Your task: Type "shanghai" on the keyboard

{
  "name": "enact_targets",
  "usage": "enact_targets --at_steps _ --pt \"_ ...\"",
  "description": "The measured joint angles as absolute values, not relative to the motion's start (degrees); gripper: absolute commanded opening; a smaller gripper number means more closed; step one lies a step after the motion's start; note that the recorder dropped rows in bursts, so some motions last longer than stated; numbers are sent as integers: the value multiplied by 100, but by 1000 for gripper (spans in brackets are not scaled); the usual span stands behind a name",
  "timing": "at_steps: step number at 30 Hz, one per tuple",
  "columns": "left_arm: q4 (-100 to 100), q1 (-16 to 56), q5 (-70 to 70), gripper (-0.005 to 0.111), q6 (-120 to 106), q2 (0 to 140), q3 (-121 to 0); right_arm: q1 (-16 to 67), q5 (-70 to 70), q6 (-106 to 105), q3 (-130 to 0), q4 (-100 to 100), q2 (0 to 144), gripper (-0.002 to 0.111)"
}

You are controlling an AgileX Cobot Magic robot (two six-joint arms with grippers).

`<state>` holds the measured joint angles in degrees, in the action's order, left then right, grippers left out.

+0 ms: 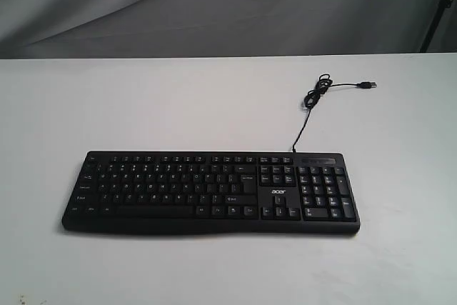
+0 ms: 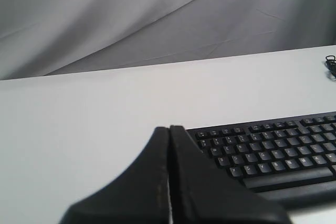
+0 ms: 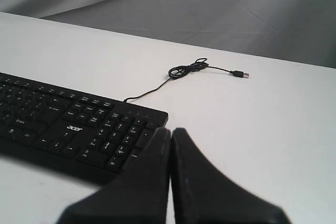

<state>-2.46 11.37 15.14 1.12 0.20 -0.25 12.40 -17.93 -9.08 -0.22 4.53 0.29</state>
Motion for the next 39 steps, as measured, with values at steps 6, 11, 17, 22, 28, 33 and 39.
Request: enact_targets --at_steps 6,11,17,22,28,33,39 --pt "-246 1137 1514 0 112 20 -25 1240 -1793 -908 -22 453 29 0" --pt "-246 1137 1514 0 112 20 -25 1240 -1793 -908 -22 462 29 0" --pt "-246 1137 1514 0 112 20 -25 1240 -1793 -908 -22 561 29 0" --pt "-246 1137 1514 0 112 20 -25 1240 -2243 -908 -398 990 66 0" --pt "-246 1137 1514 0 112 20 -25 1240 -2519 -897 -2140 1455 1659 0" --pt "-246 1137 1514 0 112 20 -25 1493 -2536 131 -2692 1400 3110 0" --pt "-246 1137 1514 0 112 20 -25 4211 -2350 335 -3554 403 5494 0"
